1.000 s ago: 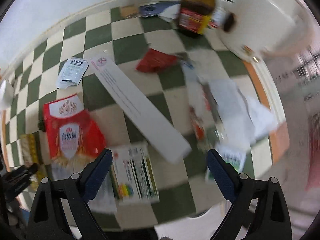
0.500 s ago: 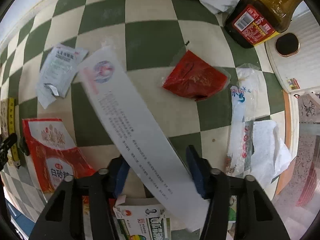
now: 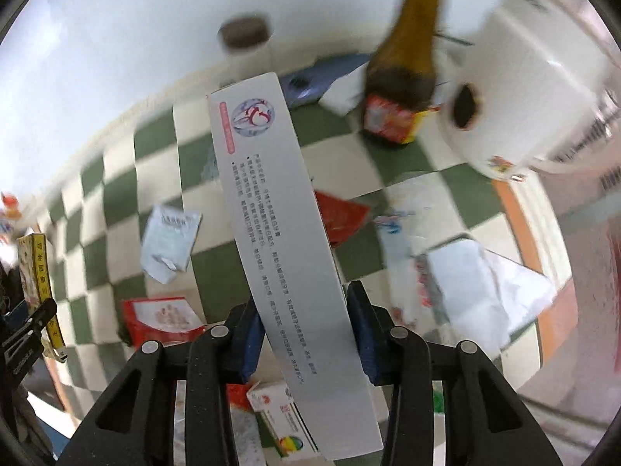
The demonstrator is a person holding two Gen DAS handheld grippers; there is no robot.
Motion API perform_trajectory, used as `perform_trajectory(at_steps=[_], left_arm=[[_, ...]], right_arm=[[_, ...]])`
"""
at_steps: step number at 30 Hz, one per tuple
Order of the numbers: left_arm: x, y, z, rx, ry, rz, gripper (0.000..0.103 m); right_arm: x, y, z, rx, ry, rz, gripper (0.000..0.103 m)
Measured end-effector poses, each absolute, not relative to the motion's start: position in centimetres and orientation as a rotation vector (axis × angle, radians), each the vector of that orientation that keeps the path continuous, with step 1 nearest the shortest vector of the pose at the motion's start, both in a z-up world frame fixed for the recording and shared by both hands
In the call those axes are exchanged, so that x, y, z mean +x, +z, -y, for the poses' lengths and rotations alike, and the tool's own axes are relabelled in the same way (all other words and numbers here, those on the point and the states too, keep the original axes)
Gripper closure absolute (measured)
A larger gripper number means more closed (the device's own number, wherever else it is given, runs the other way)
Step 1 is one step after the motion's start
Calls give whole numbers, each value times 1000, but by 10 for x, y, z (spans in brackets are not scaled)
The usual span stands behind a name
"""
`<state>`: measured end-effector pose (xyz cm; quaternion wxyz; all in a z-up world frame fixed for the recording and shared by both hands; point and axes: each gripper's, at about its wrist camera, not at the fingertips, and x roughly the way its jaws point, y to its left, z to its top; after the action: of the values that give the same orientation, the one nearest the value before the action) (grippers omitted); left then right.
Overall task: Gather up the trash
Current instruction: 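Carry both boxes to the white bin and release them inside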
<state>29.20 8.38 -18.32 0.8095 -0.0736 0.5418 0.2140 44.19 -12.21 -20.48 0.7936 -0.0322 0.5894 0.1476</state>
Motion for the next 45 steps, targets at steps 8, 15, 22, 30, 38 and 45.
perform_trajectory(at_steps=[8, 15, 22, 30, 38, 45], left_arm=[[326, -134, 41, -28, 226, -1038, 49], [329, -146, 223, 122, -126, -1092, 49], [296, -233, 401, 293, -402, -1208, 49], [239, -403, 529, 474, -583, -1390, 49], [182, -607, 571, 628, -667, -1644, 49], [141, -717, 589, 697, -709, -1830, 49]], right_arm=[[385, -190, 266, 151, 114, -1184, 61], [297, -229, 434, 375, -127, -1207, 62], [175, -316, 580, 600, -357, -1269, 62], [64, -484, 668, 821, -511, -1383, 62], [-10, -693, 681, 1045, -546, -1528, 62], [-46, -813, 671, 1148, -514, -1645, 62]])
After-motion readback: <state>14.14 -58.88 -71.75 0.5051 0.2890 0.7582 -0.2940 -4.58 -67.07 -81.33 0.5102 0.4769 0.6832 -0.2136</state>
